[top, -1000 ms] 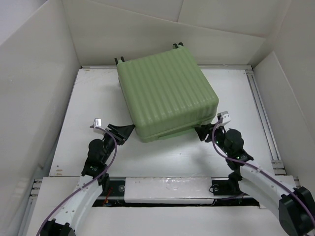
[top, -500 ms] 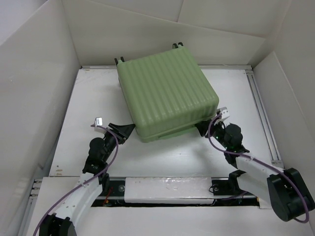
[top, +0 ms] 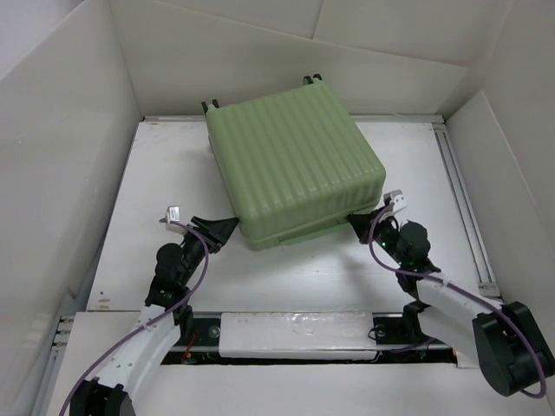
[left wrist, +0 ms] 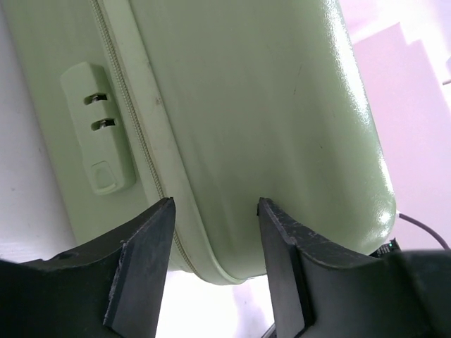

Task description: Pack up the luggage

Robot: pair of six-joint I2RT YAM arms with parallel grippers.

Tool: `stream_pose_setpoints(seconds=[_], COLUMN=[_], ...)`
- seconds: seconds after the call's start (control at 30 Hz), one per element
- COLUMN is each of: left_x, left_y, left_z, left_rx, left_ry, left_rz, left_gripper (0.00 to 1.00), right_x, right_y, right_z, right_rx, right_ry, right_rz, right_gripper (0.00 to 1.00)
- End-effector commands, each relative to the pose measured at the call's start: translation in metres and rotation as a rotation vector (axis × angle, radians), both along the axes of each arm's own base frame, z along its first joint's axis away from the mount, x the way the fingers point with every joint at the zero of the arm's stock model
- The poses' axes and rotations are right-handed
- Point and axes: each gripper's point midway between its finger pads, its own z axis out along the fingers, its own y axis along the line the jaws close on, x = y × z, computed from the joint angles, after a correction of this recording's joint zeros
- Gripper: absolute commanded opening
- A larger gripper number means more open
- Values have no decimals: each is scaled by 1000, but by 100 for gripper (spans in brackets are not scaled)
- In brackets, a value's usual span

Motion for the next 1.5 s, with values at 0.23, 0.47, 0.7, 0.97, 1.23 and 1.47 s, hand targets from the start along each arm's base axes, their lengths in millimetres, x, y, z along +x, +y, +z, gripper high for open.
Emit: stream_pose_setpoints(seconds=[0.23, 0.47, 0.7, 0.97, 1.23, 1.47], left_x=[-23, -19, -15, -24, -40, -49], left_y=[-24, -31, -34, -43, -63, -70], left_z=[-31, -3, 14, 14, 19, 20], left_rx=[46, 3, -12, -14, 33, 52], left_ry=[10, -52, -82, -89, -79, -49], left_rz=[-174, -201, -210, -282, -457, -547], left_gripper=[49, 45, 42, 33, 31, 31], right_x=[-24, -65, -106, -154, -177, -169], right_y=[42, 97, 164, 280, 327, 349], right_z=[71, 29, 11, 26, 18, 25], right_rx=[110, 23, -55, -83, -33, 110], right_ry=[-164, 12, 118, 112, 65, -19], right_rz=[125, 229, 343, 445, 455, 520], right_gripper=[0, 0, 0, 0, 0, 0])
